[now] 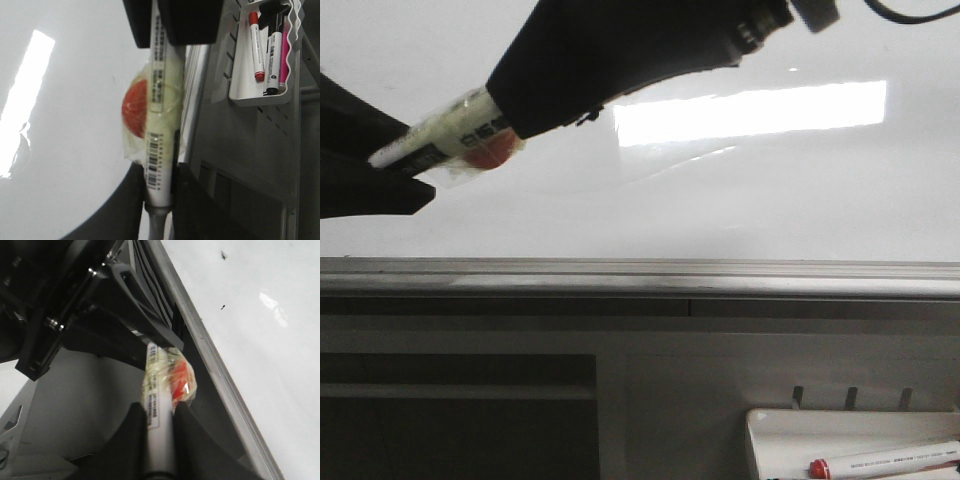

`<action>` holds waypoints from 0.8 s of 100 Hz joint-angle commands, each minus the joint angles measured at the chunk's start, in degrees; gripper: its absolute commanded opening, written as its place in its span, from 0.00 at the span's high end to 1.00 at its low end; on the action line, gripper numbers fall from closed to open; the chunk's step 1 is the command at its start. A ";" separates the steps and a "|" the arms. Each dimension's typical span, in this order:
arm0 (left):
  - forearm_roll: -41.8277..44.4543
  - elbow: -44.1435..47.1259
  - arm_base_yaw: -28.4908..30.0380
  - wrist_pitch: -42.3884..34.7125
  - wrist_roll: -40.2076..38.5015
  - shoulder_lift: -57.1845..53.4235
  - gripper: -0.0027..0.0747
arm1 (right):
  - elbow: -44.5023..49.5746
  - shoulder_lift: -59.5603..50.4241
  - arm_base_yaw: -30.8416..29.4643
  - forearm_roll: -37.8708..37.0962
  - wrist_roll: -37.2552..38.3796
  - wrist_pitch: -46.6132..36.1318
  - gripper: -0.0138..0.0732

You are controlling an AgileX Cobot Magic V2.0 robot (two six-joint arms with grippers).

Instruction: Write number 2 on whiteboard

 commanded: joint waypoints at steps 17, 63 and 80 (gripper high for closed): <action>-12.23 -2.54 -0.41 7.66 -2.00 -8.90 0.46 | -1.83 -1.29 -0.06 1.48 -0.64 -4.90 0.92; -17.19 -2.66 -0.41 10.41 -2.00 -35.99 0.53 | -1.83 0.03 -0.06 2.62 -0.30 -7.59 0.92; -17.13 -2.66 -0.31 10.37 -2.36 -36.15 0.66 | -1.83 0.18 -1.00 2.62 3.47 -14.20 0.92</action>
